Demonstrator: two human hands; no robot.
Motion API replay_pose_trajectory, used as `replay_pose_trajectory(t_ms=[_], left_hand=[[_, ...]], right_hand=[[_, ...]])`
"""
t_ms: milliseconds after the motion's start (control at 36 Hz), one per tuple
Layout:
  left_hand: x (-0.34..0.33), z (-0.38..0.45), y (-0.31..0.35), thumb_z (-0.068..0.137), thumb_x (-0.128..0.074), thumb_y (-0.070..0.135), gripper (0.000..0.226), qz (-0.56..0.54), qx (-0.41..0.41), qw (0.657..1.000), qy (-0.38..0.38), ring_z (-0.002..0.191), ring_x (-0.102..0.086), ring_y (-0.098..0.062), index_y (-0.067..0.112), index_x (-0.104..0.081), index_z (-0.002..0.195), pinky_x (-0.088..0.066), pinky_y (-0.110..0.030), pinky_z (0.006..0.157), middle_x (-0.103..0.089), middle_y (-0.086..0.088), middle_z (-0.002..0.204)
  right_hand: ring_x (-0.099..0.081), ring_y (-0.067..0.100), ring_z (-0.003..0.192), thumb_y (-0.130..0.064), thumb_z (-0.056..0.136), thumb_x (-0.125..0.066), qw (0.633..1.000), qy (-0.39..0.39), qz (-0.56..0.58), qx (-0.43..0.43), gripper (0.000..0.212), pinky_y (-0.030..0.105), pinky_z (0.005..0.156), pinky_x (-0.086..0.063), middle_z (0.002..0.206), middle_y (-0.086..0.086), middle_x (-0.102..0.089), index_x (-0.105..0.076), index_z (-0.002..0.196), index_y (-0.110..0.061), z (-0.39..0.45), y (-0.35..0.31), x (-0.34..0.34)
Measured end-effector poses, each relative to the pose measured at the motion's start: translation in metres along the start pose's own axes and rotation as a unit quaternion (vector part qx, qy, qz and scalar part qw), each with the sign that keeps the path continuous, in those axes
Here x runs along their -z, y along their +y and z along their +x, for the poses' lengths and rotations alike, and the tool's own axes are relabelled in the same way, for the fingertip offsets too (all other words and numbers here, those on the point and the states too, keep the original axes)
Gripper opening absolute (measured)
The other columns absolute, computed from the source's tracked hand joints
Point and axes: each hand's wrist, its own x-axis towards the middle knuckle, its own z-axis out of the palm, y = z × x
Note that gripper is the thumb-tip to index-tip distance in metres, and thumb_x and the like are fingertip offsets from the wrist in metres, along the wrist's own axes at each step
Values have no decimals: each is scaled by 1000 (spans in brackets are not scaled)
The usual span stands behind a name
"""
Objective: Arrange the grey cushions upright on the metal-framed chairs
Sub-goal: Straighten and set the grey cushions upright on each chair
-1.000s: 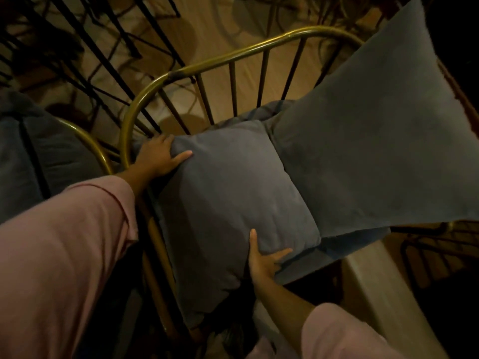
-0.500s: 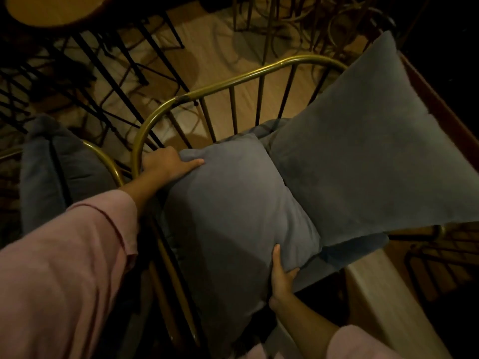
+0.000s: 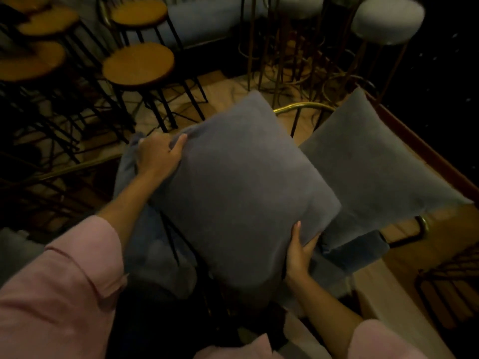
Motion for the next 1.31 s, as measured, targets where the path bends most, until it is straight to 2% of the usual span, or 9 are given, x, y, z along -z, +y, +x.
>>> replay_pose_trajectory(t_ms=[111, 250, 417, 556, 806, 889, 1000, 1139, 1306], left_hand=[[62, -11, -35, 96, -45, 44, 43, -72, 12, 994, 77, 73, -57, -34, 9, -50, 72, -37, -34, 62, -54, -16, 74], [138, -46, -84, 92, -51, 46, 49, -194, 94, 960, 177, 107, -63, -26, 12, -56, 127, -52, -38, 89, -67, -13, 119], [206, -121, -171, 94, -43, 50, 56, -148, 186, 928, 288, 64, -57, -42, 3, -53, 65, -39, -42, 58, -61, -36, 75], [245, -200, -229, 98, -45, 40, 53, -124, 266, 891, 347, 57, -52, -33, -5, -64, 77, -34, -37, 63, -61, -32, 76], [246, -308, -276, 102, -41, 36, 55, -104, 441, 804, 386, 97, -61, -49, -13, -65, 106, -33, -38, 72, -64, -39, 101], [235, -329, -274, 103, -39, 30, 49, -84, 510, 776, 362, 116, -53, -48, -9, -60, 123, -28, -42, 100, -60, -38, 120], [187, -337, -301, 98, -46, 34, 54, -147, 478, 819, 280, 133, -45, -41, 9, -39, 146, -35, -45, 110, -47, -24, 145], [98, -327, -302, 91, -51, 54, 88, -130, 361, 914, -135, 151, 6, -32, 35, 8, 153, -10, -62, 117, 11, -2, 164], [59, -321, -297, 92, -32, 65, 80, -43, 368, 921, -124, 146, 29, -30, 38, 16, 150, 6, -69, 112, 29, 3, 160]], right_hand=[[-33, 22, 145, -54, 92, -56, 995, -37, -4, 91, 82, 33, 110, -32, 162, -3, -27, -12, 158, -34, -18, -40, -24], [-33, 19, 145, -57, 90, -59, 972, -124, -23, 196, 84, 42, 118, -31, 162, -6, -27, -12, 157, -37, -51, -91, -67], [-38, 17, 143, -56, 85, -67, 932, -226, -44, 280, 89, 44, 117, -36, 160, -4, -35, -19, 157, -30, -114, -116, -136], [-37, 13, 144, -60, 79, -71, 890, -321, -94, 311, 98, 41, 118, -35, 160, -6, -33, -19, 157, -31, -176, -99, -189], [-33, 23, 145, -67, 77, -68, 804, -436, -254, 315, 106, 46, 117, -33, 162, -1, -26, -8, 158, -34, -239, -40, -254], [-34, 27, 145, -80, 71, -62, 770, -459, -310, 318, 111, 49, 117, -33, 163, -2, -26, -5, 156, -38, -242, -21, -274], [-31, 41, 142, -87, 67, -54, 701, -433, -471, 315, 112, 54, 116, -30, 157, 17, -27, 6, 153, -47, -230, 8, -288], [-2, 39, 152, -85, 76, -43, 525, -462, -622, 352, 98, 58, 120, -14, 166, 12, 8, 10, 152, -51, -219, 54, -276], [1, 38, 153, -81, 83, -38, 560, -428, -599, 381, 89, 56, 120, -10, 167, 10, 8, 5, 154, -48, -219, 73, -270]])
